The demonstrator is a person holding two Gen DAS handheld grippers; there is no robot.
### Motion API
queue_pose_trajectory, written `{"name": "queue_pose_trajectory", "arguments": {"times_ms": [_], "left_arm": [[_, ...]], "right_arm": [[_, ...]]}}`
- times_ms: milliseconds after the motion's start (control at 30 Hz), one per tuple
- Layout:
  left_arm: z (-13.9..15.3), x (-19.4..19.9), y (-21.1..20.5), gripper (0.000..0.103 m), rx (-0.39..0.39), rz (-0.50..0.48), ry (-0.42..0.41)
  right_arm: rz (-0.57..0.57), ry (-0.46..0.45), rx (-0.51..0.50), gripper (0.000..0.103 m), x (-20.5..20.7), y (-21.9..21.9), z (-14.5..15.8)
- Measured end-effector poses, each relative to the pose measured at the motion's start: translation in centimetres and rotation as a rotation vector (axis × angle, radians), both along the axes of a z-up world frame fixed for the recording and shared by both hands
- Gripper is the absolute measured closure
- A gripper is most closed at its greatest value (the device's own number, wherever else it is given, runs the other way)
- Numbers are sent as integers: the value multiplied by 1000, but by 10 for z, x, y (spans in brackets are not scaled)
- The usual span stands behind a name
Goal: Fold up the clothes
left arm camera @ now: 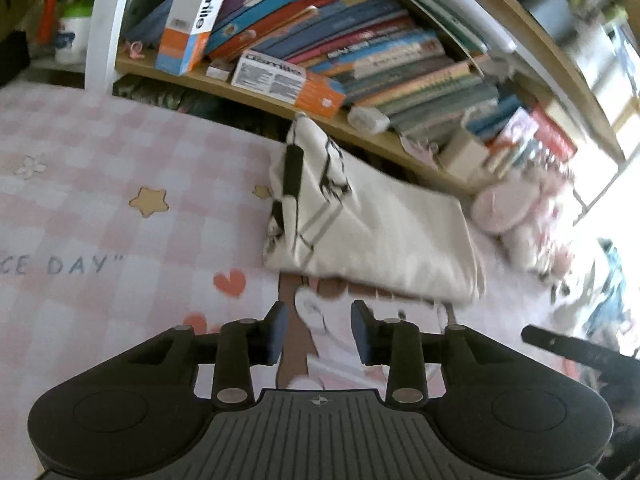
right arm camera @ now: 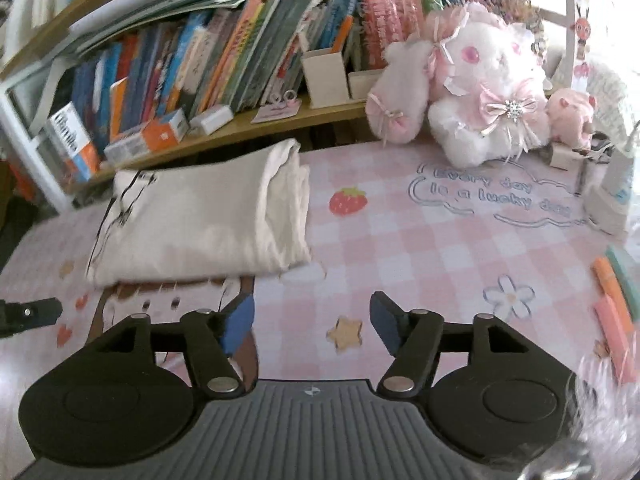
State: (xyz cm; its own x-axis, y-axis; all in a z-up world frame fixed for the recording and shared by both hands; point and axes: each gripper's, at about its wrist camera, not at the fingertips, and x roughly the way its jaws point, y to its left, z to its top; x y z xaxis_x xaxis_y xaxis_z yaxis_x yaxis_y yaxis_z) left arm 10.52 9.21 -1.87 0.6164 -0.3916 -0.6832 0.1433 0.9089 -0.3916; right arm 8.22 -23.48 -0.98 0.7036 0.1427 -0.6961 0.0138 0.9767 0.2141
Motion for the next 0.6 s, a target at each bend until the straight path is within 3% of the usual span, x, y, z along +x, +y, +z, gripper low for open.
{"name": "queue_pose_trajectory", "arguments": {"times_ms": [33,233,600], "left_arm": [[1,-7,-3,51,15,9,-3],[2,-42,-14,34,95,18,-12],[3,-73,-24,23,150,73,-5]], "right_arm": [[4,-4,-13,35,-7,3,1],[45,-22,-83,26,-43,21,4],[49,1,-133,17,-75,32,-1]]}}
